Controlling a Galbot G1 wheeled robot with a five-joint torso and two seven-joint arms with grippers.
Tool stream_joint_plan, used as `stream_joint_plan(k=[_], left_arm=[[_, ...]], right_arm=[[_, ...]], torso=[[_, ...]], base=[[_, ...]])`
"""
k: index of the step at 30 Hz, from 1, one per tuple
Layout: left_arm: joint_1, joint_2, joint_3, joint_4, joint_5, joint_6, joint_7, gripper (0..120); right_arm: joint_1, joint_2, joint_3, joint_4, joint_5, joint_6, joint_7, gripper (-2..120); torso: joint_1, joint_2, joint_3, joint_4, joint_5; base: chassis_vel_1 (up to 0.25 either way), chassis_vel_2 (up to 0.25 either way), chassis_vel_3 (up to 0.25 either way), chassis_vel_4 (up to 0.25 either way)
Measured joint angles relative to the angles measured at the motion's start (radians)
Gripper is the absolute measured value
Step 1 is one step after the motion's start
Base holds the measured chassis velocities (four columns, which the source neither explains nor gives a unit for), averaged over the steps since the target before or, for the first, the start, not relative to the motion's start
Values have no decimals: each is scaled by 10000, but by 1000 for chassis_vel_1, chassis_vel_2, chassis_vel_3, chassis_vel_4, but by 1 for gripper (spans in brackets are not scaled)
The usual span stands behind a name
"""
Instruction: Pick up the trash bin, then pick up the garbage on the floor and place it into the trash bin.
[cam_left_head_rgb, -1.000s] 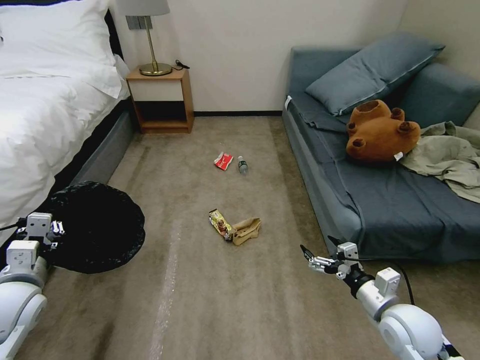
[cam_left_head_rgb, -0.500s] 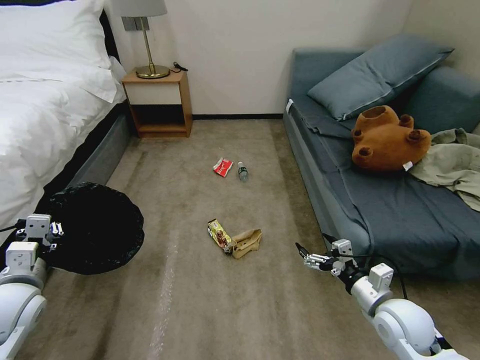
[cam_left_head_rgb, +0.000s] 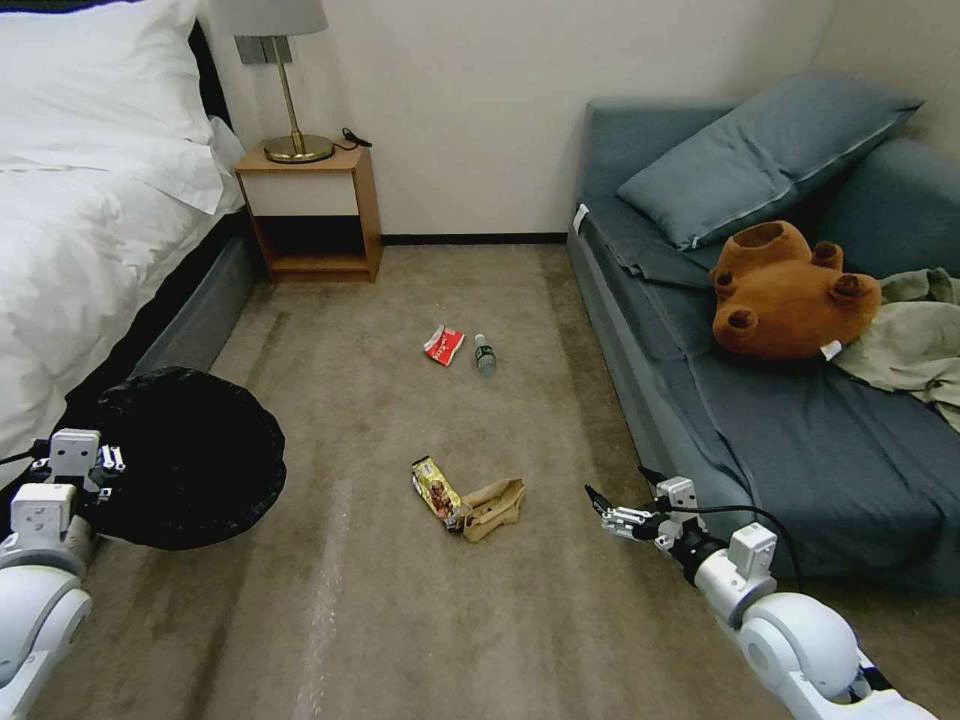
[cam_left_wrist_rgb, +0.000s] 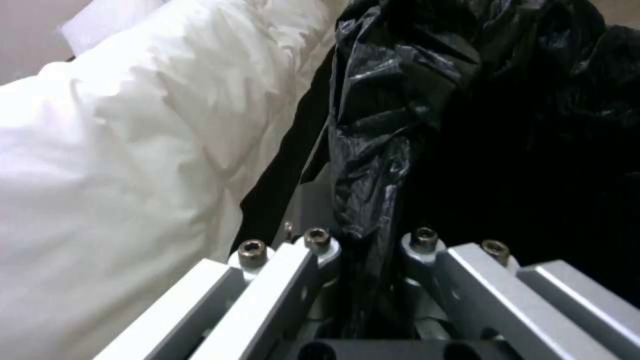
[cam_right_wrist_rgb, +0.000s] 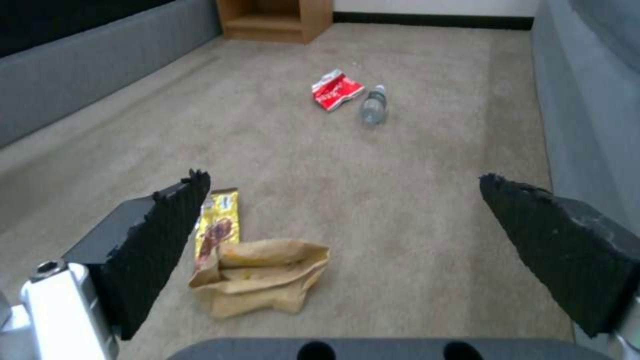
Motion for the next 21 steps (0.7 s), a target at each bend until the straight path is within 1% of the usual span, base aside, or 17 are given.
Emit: stream_joint_plan(k=[13, 21], left_arm=[[-2, 75, -6, 118, 11, -54, 24, 5], [21, 38, -18, 146, 13, -86, 51, 5]], right_arm=[[332, 26, -385, -289, -6, -13, 17, 100], [433, 49, -566, -390, -26, -35, 47, 100]], torso=[[0, 1, 0, 0, 0], [0, 0, 0, 0, 0]], base=[[-111, 105, 109, -100], [-99, 116, 100, -104]])
